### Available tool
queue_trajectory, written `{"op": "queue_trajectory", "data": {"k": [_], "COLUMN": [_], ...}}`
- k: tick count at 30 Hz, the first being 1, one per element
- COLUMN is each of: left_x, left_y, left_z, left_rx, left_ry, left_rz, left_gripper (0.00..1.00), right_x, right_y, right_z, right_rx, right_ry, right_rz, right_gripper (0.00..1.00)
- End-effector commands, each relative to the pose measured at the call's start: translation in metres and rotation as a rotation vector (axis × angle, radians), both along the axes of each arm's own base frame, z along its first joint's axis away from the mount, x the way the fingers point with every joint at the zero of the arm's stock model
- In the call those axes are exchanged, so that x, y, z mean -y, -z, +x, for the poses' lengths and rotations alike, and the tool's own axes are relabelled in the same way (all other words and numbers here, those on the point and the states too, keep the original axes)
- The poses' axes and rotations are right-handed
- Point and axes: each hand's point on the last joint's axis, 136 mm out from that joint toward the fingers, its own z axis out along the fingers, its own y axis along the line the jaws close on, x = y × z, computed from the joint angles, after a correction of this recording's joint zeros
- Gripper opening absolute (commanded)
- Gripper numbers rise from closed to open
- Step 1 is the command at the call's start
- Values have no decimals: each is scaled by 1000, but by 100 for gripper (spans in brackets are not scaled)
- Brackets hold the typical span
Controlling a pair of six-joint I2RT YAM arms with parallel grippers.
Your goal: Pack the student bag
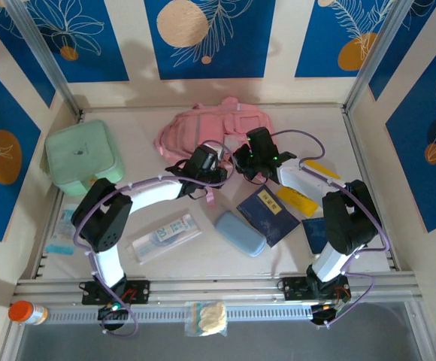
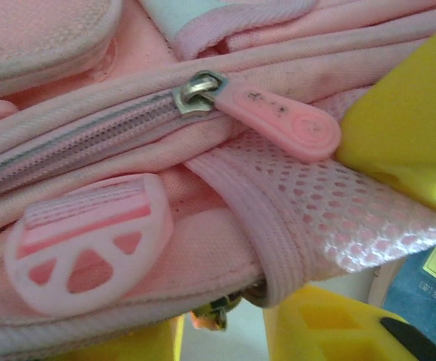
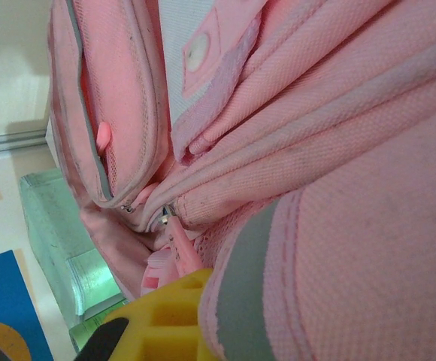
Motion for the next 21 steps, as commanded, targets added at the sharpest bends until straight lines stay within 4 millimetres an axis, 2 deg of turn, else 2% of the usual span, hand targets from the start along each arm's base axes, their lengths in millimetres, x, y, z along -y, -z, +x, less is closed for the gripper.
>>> {"op": "queue_trajectory", "data": {"k": [1, 4, 10, 15, 21], "left_x": [1, 5, -4, -23, -62], "left_y": [-10, -14, -21, -24, -16], "left_z": [19, 24, 27, 19, 4], "left_rx": [52, 68, 82, 71, 16], "left_ry": [-31, -34, -82, -101, -113], "left_rz": [19, -1, 5, 7, -1], "left_gripper": [27, 17, 0, 0, 0], "right_x": [-12, -12, -8, 1, 5], "right_y": [-49, -46, -47, -50, -55], "right_z": [6, 5, 5, 7, 9], "right_rx": [98, 94, 101, 107, 112], "right_ry": [-26, -28, -35, -35, -75], "right_rz": [90, 88, 72, 65, 64], "right_gripper": [0, 0, 0, 0, 0]}}
